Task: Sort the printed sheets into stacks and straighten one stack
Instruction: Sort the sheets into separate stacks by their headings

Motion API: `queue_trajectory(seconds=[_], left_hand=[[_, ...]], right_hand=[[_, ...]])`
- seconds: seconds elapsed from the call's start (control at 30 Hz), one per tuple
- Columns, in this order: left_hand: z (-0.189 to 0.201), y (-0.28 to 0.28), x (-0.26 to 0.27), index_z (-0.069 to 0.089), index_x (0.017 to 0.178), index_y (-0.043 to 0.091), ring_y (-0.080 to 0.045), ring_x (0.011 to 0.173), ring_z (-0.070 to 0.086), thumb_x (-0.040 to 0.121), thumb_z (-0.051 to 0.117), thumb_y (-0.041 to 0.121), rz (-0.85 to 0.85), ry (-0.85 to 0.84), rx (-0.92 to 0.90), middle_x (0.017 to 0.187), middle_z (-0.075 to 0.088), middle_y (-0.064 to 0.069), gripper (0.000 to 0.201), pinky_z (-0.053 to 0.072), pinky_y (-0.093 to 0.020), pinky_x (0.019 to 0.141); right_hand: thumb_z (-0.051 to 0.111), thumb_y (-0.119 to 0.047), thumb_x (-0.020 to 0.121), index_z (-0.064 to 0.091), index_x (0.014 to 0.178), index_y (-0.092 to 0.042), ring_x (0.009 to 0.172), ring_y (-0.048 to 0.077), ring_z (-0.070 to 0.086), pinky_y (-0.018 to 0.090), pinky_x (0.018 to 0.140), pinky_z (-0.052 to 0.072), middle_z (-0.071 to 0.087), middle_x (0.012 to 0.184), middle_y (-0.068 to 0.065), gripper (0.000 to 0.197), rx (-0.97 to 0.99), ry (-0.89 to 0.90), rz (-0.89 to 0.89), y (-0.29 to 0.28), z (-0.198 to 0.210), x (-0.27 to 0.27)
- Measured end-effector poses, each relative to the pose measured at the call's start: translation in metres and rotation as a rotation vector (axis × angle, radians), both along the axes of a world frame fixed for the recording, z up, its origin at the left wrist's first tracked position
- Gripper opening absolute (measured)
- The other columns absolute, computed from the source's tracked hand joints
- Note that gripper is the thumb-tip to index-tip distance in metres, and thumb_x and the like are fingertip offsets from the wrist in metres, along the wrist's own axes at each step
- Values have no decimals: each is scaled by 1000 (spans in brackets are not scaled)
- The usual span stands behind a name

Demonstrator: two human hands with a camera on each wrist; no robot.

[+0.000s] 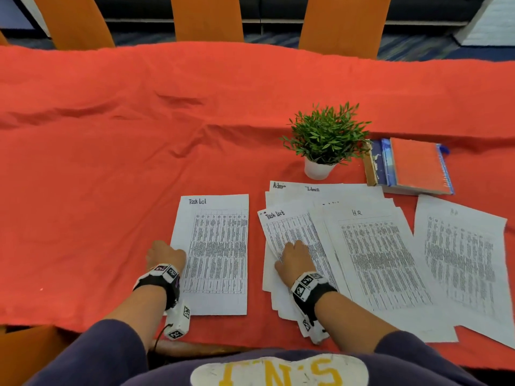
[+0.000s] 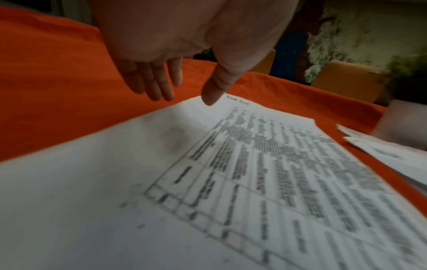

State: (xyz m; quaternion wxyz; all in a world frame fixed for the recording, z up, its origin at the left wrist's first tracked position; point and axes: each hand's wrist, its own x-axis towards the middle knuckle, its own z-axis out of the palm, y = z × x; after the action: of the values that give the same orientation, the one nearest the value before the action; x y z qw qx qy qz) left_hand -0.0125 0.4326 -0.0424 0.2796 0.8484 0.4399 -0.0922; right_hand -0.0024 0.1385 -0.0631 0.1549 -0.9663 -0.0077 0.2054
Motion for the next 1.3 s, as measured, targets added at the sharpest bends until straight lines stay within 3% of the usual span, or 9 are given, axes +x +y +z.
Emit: queue_trajectory(seconds=[0.13, 0.2, 0.27, 0.4, 0.6, 0.73, 0.93, 1.03, 1.3], left_hand=[[21, -46, 7, 55, 120, 11, -31, 112, 54, 87, 57, 22, -221, -96, -51, 125, 54, -15, 35, 46, -42, 97], [37, -85, 10, 59, 102, 13, -20, 89, 59, 92, 55, 26, -344, -149, -255, 107, 62, -9, 16, 52, -35, 80], [49, -126, 16, 61, 99, 11, -15, 81, 59, 93, 55, 38, -456, -182, -407, 100, 65, -7, 28, 48, -27, 70], [70, -192, 29, 58, 108, 10, -18, 85, 66, 87, 60, 49, -385, -216, -709, 96, 66, -4, 44, 57, -34, 77], [90, -208, 43, 59, 103, 8, -25, 75, 60, 89, 43, 9, -482, -328, -390, 93, 66, -15, 21, 51, -34, 70], [126, -210, 42, 61, 95, 21, -12, 54, 45, 96, 43, 11, -583, -431, -313, 72, 57, 3, 21, 36, -25, 51], [170, -227, 41, 64, 95, 36, -17, 79, 57, 95, 57, 22, -530, -668, -482, 90, 68, 4, 16, 46, -26, 65], [169, -239, 41, 66, 102, 25, -18, 90, 62, 93, 60, 25, -353, -715, -553, 102, 69, 3, 11, 47, -24, 73], [87, -265, 35, 24, 148, 6, -31, 139, 33, 92, 60, 33, -74, -322, -633, 153, 31, -10, 71, 30, -43, 110]], right_hand=[[43, -20, 92, 54, 103, -6, 94, 24, 53, 34, 77, 49, 52, 104, 8, 21, 119, 5, -75, -4, 14, 5], [42, -18, 92, 49, 84, -9, 79, 20, 51, 28, 62, 44, 48, 86, 3, 14, 201, -20, -90, -7, 28, 6], [44, -16, 92, 43, 77, -12, 72, 20, 50, 28, 55, 36, 49, 79, 3, 16, 322, -62, -94, -10, 47, 6], [50, -20, 92, 53, 86, -12, 77, 20, 61, 33, 67, 50, 64, 87, 6, 11, 594, -127, -115, -19, 80, 0], [63, -26, 88, 66, 94, -28, 97, 5, 64, 20, 86, 50, 68, 105, -12, 6, 912, 33, -57, -69, 103, 4], [64, -22, 88, 65, 109, -16, 102, 15, 60, 26, 87, 45, 62, 113, -3, 21, 678, -1, -298, -154, 74, 22], [74, -33, 77, 51, 119, -6, 108, 31, 53, 39, 90, 51, 51, 123, 16, 55, -16, 78, -568, -269, 23, 20], [77, -36, 74, 46, 123, -7, 118, 33, 45, 40, 92, 48, 45, 125, 16, 65, -56, 77, -595, -288, 13, 12], [67, -8, 83, 52, 115, -3, 110, 34, 51, 42, 88, 49, 52, 118, 19, 36, 112, -83, -642, -304, 7, 9]])
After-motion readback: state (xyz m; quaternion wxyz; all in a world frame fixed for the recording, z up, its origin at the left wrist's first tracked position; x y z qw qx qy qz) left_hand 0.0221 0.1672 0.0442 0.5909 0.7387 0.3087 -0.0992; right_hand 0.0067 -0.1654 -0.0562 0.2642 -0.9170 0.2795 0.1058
